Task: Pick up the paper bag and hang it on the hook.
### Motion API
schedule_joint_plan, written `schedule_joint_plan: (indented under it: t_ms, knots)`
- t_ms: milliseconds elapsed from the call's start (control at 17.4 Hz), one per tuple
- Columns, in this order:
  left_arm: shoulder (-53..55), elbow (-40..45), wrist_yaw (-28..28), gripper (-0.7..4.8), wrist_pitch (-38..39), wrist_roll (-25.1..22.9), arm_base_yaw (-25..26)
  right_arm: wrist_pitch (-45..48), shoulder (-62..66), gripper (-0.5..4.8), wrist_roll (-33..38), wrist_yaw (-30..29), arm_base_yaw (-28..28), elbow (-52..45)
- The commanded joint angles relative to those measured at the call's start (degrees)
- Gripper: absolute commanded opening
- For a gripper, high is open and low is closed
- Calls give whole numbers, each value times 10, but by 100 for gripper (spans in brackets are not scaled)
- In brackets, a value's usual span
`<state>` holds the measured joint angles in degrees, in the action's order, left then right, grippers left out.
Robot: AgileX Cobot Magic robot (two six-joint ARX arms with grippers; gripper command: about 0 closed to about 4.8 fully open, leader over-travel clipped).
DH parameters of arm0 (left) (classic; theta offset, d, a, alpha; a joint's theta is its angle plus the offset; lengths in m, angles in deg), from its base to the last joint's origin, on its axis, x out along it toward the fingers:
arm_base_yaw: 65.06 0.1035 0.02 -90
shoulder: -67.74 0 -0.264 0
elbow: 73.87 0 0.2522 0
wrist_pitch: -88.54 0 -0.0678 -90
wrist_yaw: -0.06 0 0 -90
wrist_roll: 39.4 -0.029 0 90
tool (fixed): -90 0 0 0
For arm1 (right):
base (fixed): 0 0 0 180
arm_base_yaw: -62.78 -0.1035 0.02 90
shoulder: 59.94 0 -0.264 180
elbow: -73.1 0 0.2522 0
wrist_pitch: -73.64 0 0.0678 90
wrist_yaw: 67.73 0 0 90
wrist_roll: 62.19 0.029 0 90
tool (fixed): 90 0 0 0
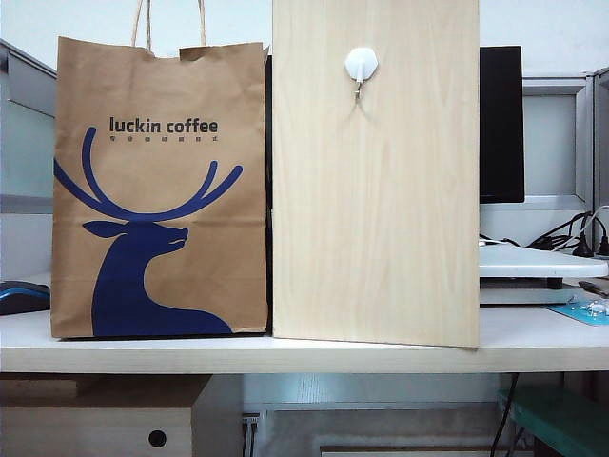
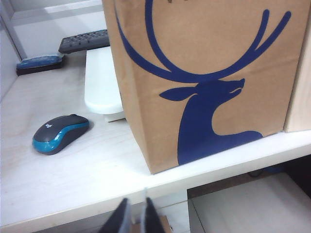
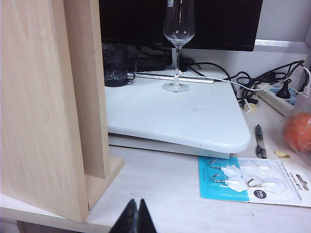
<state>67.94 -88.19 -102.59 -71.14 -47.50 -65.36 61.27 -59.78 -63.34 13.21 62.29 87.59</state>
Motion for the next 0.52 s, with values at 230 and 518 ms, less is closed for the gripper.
schedule_joint_plan:
  t_ms: [230,518]
  knots:
    - [0,0,-15,36,-19,93,0,13,0,-1,40,-55,0,1]
    - [0,-5,-52,-6,-137,229,0,36,0,-1,74,-55,0,1]
